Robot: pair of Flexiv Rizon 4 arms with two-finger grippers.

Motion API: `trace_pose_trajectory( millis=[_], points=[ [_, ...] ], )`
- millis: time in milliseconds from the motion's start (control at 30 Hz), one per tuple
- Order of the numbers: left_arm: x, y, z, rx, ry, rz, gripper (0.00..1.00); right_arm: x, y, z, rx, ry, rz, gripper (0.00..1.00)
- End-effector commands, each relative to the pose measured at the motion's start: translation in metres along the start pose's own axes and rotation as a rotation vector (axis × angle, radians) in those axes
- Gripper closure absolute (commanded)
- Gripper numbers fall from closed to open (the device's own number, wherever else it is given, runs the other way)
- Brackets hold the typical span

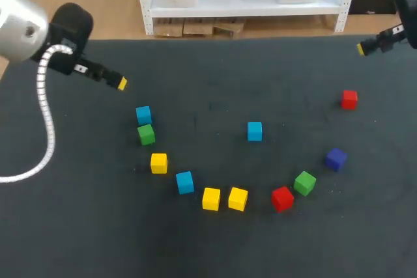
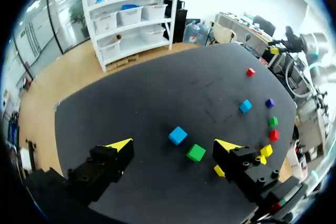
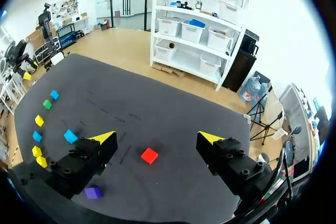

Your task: Place the blue cubes, place green cubes on the blue cubes, place the yellow cubes on the green cubes, then place the red cubes on the yellow cubes, and place purple cube on the red cubes.

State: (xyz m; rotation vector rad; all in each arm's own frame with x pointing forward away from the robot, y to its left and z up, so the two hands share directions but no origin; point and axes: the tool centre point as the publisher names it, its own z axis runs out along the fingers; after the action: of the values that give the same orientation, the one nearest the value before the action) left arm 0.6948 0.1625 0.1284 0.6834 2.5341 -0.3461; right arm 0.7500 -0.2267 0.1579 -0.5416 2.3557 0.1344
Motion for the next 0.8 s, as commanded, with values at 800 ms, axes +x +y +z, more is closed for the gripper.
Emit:
trace_pose_trajectory(
  millis=[800],
  points=[
    [-0.012, -0.015, 0.099, -0.165, 0.283, -0.412, 0.0, 0.002, 0.002, 0.001, 0.009, -0.008, 0.001, 0.0]
  ],
)
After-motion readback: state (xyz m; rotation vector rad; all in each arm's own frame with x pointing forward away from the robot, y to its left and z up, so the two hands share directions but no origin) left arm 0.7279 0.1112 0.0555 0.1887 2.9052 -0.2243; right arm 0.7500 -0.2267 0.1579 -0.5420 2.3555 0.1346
